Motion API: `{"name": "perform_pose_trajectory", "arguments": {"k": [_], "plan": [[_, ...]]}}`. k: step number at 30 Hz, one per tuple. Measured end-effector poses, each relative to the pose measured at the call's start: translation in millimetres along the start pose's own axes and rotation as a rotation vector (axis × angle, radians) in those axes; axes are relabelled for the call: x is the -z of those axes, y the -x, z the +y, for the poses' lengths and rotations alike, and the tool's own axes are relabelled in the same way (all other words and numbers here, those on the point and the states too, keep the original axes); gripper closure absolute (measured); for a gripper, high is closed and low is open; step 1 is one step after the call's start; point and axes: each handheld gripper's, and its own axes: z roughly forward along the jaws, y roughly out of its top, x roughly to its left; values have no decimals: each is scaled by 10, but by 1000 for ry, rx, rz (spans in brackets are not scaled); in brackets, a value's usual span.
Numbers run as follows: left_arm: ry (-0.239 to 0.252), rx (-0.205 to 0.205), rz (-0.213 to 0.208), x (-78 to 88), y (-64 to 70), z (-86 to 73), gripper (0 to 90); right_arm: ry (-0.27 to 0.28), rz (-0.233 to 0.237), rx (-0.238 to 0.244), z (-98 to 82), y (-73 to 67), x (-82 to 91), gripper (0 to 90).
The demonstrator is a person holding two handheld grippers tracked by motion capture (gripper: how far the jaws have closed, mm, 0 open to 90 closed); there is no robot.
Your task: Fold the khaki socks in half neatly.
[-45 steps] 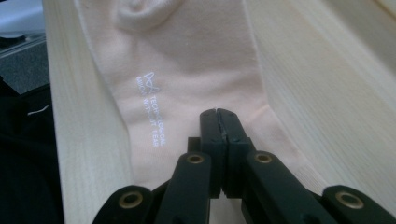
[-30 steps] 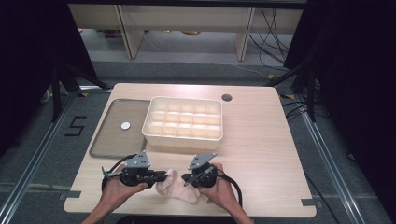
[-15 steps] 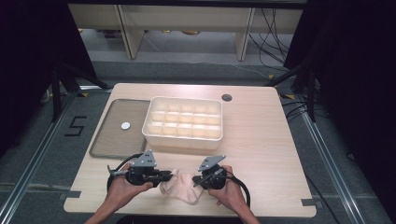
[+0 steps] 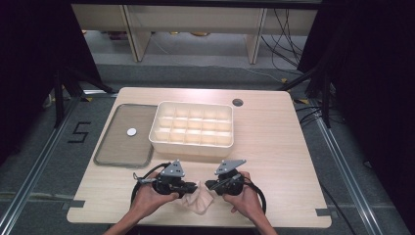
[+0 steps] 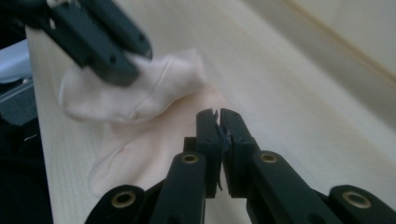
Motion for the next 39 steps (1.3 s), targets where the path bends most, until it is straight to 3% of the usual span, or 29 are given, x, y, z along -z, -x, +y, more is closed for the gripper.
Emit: {"name": "perform_pose_trajectory", "arguments": {"k": [1, 4, 6, 8, 9, 11, 14, 15, 17, 20, 21, 22, 24, 26, 27, 28, 30, 32, 34, 37, 39], "plan": [[-7, 0, 14, -20, 3, 0, 833, 10, -14, 9, -3, 25, 21, 864], [-14, -2, 1, -84, 20, -4, 818, 25, -25, -14, -22, 73, 83, 854], [-15, -15, -13, -107, 12, -3, 784, 30, -28, -3, -24, 88, 89, 852], [2, 3, -37, -148, 8, -11, 685, 31, -27, -22, -25, 102, 108, 846], [16, 15, -57, -150, 5, -7, 685, 29, -27, -28, -24, 99, 117, 845], [52, 31, -74, -99, 12, 15, 529, 33, -32, -21, -26, 106, 134, 839], [103, 55, -80, 51, -12, 47, 502, 35, -32, -43, -30, 105, 161, 834], [129, 41, -87, 151, -51, 55, 505, 47, -35, -34, -33, 104, 161, 834], [143, 51, -72, 265, -93, 36, 541, 59, -44, -26, -28, 117, 194, 834], [136, 42, -57, 366, -163, -20, 657, 70, -39, -28, -12, 97, 229, 833], [117, 26, -26, 395, -204, -76, 657, 70, -39, -28, -12, 97, 229, 832], [73, 1, 16, 380, -259, -178, 745, 80, -39, -27, 15, 62, 261, 833], [34, 34, 11, 307, -308, -302, 806, 85, -32, -22, 38, 25, 268, 833], [5, 29, -30, 217, -317, -369, 842, 87, -22, -16, 64, -27, 262, 834], [5, 29, -30, 217, -317, -369, 847, 87, -22, -16, 64, -27, 262, 834], [-17, 2, -49, 149, -291, -382, 849, 97, -13, 11, 90, -73, 223, 835], [-23, -6, -79, 101, -229, -372, 852, 83, -2, 15, 108, -111, 214, 838], [-52, -27, -79, 71, -151, -375, 859, 76, 9, 24, 119, -145, 199, 842], [-75, -20, -78, 29, -62, -400, 859, 81, 16, 16, 124, -182, 183, 851], [-72, -5, -82, -16, 12, -413, 858, 71, 33, 43, 146, -218, 177, 856], [-75, -21, -68, -39, 64, -385, 847, 63, 40, 43, 157, -257, 169, 857]]}}
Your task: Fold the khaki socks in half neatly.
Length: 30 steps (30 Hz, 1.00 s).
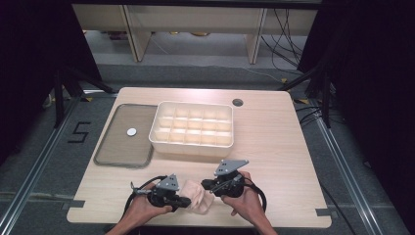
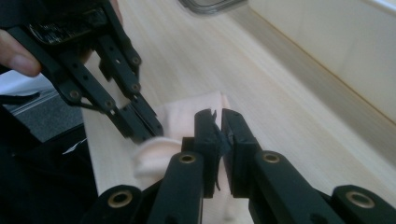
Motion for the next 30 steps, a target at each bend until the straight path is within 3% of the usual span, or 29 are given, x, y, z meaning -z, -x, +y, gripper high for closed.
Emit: {"name": "perform_pose_trajectory", "arguments": {"k": [1, 5, 6, 7, 10, 11, 12, 13, 16, 17, 19, 22, 23, 24, 25, 28, 30], "plan": [[7, 12, 0, -44, 64, 24, 844, -5, 10, 15, 19, -47, -34, 860], [11, -11, 3, -96, 119, 63, 839, -34, 33, 39, 16, -105, -105, 868], [12, -9, 7, -98, 114, 64, 839, -48, 26, 24, 3, -114, -111, 872], [21, 27, 10, -104, 123, 59, 838, -66, 17, 29, -16, -102, -122, 877], [31, 7, 11, -72, 92, 63, 832, -106, -3, 12, -94, -43, -126, 883], [35, 18, 20, -62, 91, 64, 830, -116, -19, 14, -123, -12, -128, 883], [41, 12, 20, -49, 86, 70, 829, -128, -24, -8, -153, 8, -125, 883], [45, 13, 22, -41, 85, 71, 829, -132, -13, 5, -176, 55, -131, 884], [64, 21, 20, -18, 49, 65, 826, -153, -39, -21, -235, 96, -127, 884], [54, 0, 33, 4, 17, 66, 826, -143, -40, -21, -248, 98, -143, 884], [77, 25, 40, 32, -6, 69, 824, -161, -37, -33, -255, 103, -144, 885], [95, 37, 63, 79, -60, 93, 825, -124, -36, -28, -239, 103, -130, 884], [111, 34, 89, 115, -141, 118, 828, -124, -17, -19, -218, 114, -109, 884], [111, 34, 89, 115, -141, 118, 830, -124, -17, -19, -218, 114, -109, 884], [119, 32, 105, 125, -233, 139, 831, -101, -23, -18, -184, 103, -69, 884], [111, 57, 120, 85, -323, 140, 833, -66, -31, -9, -129, 71, -30, 884], [110, 50, 122, 69, -351, 146, 837, -62, -24, -6, -113, 64, -29, 884]]}}
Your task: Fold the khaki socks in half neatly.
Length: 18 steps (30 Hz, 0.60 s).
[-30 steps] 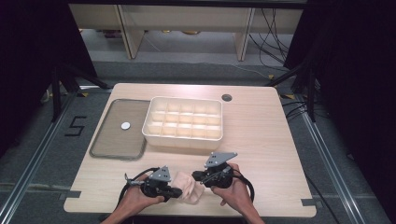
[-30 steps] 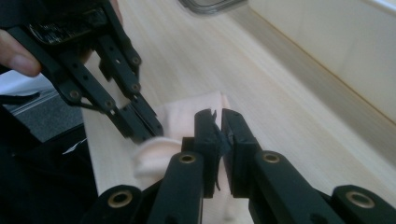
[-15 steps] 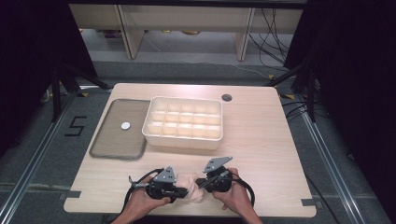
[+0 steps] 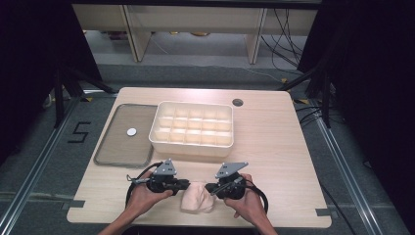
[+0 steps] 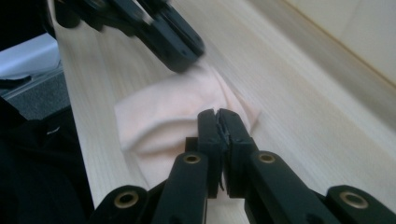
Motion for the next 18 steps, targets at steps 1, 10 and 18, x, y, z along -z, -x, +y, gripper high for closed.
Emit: {"name": "perform_pose_trajectory", "arguments": {"k": [1, 10, 18], "plan": [[-8, 6, 5, -30, -14, 8, 840, 15, 13, 7, 48, -35, -1, 884], [-21, -14, -5, -117, -25, 47, 842, 9, 62, 64, 211, -209, -142, 884], [-24, -3, 0, -113, -32, 31, 845, -88, 16, 59, 2, -131, -176, 885]]}}
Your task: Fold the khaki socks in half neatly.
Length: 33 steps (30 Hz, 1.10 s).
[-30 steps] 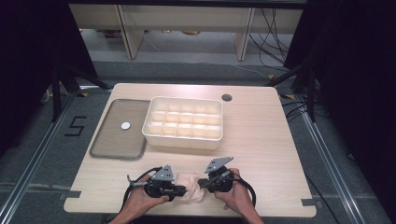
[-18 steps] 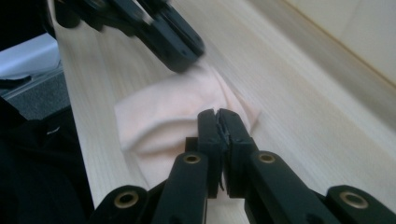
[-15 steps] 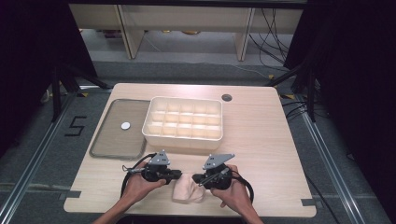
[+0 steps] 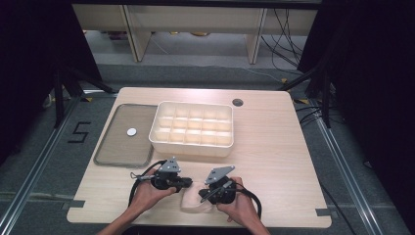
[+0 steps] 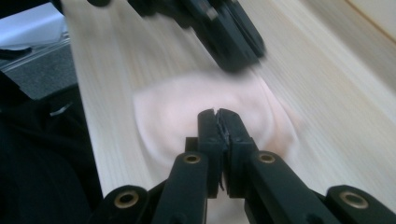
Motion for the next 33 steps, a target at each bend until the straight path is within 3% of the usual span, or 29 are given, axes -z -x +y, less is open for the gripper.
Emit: {"name": "perform_pose_trajectory", "arguments": {"k": [4, 5, 6, 8, 10, 14, 16, 18, 19, 23, 25, 26, 27, 32, 33], "plan": [[-8, -9, 5, -25, 11, -14, 846, -8, -18, -44, -150, 47, 77, 885], [-11, -21, 2, -31, 9, -17, 846, -5, -25, -25, -166, 64, 73, 885], [-11, -21, 2, -31, 9, -17, 846, -8, -24, -67, -183, 42, 54, 885], [-24, -34, 13, -44, -2, -27, 846, -10, -22, -49, -187, 42, 37, 884], [3, -4, 16, -22, 8, -20, 846, -31, -21, -26, -179, 36, 5, 884], [35, -3, 13, 108, 51, 13, 847, -25, -5, -18, -181, 42, 4, 884], [45, -11, -10, 168, 131, 0, 849, -29, -2, -29, -184, 47, 10, 884], [39, -32, -62, 212, 275, -49, 849, -30, -2, -31, -186, 43, 8, 884], [48, -16, -81, 206, 352, -78, 848, -30, -2, -31, -185, 43, 7, 884], [-41, -69, -92, 125, 550, -214, 846, -27, -13, -28, -187, 43, 9, 884], [-55, -82, -80, 95, 569, -248, 848, -30, -8, -32, -187, 44, 11, 884], [-62, -108, -65, 83, 557, -270, 848, -30, -8, -32, -187, 44, 11, 884], [-56, -88, -68, 103, 558, -259, 846, -25, -13, -31, -191, 49, 1, 884], [11, -81, -52, 229, 523, -177, 826, -35, -7, -43, -191, 47, 3, 884], [22, -41, -30, 270, 467, -174, 820, -34, -16, -54, -193, 43, 8, 884]]}}
